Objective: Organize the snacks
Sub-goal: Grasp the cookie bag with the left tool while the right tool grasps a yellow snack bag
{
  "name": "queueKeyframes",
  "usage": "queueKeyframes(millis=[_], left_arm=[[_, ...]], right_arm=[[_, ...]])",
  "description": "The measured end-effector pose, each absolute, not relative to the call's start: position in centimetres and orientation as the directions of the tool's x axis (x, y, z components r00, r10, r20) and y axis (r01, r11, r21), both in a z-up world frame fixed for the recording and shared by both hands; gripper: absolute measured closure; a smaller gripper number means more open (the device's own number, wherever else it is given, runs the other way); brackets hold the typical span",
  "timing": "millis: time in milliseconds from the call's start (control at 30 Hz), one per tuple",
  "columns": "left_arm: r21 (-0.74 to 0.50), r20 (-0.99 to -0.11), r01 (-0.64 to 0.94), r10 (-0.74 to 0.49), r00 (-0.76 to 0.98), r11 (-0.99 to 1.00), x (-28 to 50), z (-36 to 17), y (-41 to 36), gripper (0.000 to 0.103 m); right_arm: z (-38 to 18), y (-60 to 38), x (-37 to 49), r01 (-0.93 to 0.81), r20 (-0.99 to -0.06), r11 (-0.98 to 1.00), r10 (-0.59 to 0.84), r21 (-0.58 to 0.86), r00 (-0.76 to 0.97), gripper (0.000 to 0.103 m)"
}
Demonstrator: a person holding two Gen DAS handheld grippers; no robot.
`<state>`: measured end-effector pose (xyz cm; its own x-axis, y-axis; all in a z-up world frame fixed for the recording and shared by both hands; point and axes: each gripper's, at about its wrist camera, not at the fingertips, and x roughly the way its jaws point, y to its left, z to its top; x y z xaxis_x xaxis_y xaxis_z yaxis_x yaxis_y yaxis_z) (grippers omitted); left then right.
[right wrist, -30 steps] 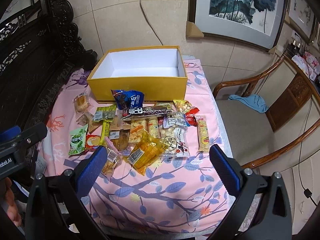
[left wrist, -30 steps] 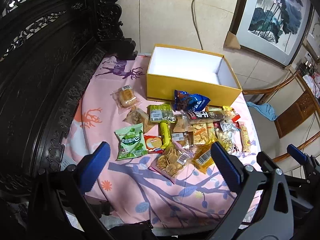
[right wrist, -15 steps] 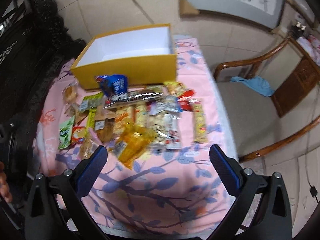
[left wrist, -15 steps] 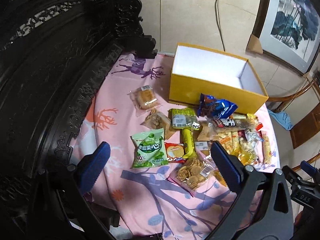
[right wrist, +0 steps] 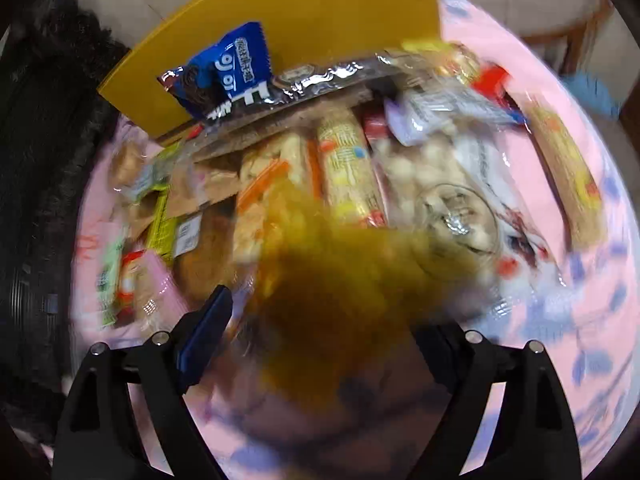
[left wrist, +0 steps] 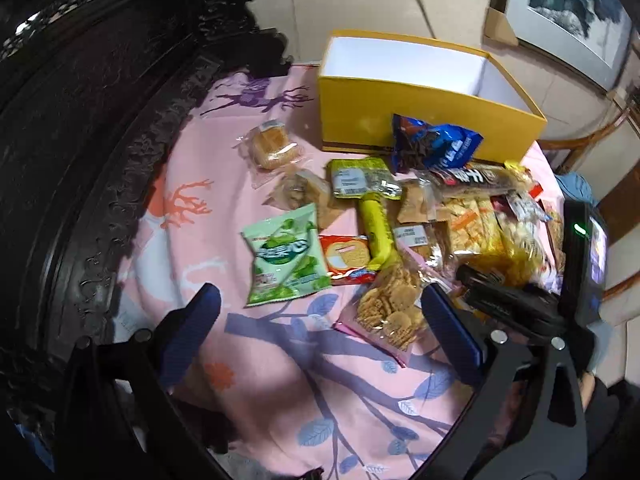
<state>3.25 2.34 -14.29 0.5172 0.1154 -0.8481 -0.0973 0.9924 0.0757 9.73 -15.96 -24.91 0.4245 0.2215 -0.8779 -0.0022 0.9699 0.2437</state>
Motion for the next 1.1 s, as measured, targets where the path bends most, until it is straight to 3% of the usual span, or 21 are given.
queueKeyframes(millis=[33,67,133,533,633,700,733,767,1100], left_arm=[[0.082,-0.848,-0.077,0.110,0.518,0.994,3.4,-15.0,1.9,0.002],[0.091,-0.848,-0.059,0.108,0.518,0.994,3.6,-15.7,1.5,0.002],[0.110,-0.853,-0.019,0.104,0.511,0.994,4.0,-17.4,0.3,0.002],[0.126,-0.903,0.159,0.047,0.427,0.979,7.0,-26.7,-4.4,0.002],[0.020,-0.908,0.126,-0.035,0.419,0.992,7.5,-27.6,-3.0,0.002],[0.005,-0.903,0.086,-0.033,0.429,0.996,7.6,-27.4,-2.2,0.015],[0.012,-0.894,0.088,-0.029,0.447,0.996,7.5,-26.9,-2.2,0.039],[0.017,-0.893,0.092,-0.026,0.450,0.996,7.4,-26.7,-2.3,0.045],[-0.030,-0.857,0.141,-0.098,0.506,0.990,5.2,-21.8,-3.0,0.047]], right_arm=[[-24.8,-15.8,9.7,-0.013,-0.869,0.977,0.197,0.214,0.453,0.030],[-24.7,-15.9,9.7,-0.022,-0.868,0.976,0.201,0.215,0.454,0.052],[-24.5,-16.8,9.4,-0.046,-0.879,0.970,0.234,0.237,0.415,0.055],[-24.7,-22.8,4.8,-0.021,-0.905,0.976,0.208,0.216,0.370,0.056],[-25.0,-23.2,4.1,-0.023,-0.905,0.975,0.212,0.220,0.369,0.056],[-24.9,-22.6,4.4,-0.030,-0.903,0.974,0.219,0.224,0.369,0.056],[-24.8,-22.4,4.4,-0.037,-0.902,0.974,0.220,0.222,0.371,0.056],[-24.5,-22.1,4.3,-0.047,-0.899,0.974,0.221,0.220,0.378,0.056],[-20.6,-19.2,4.7,-0.151,-0.862,0.974,0.220,0.169,0.457,0.056]])
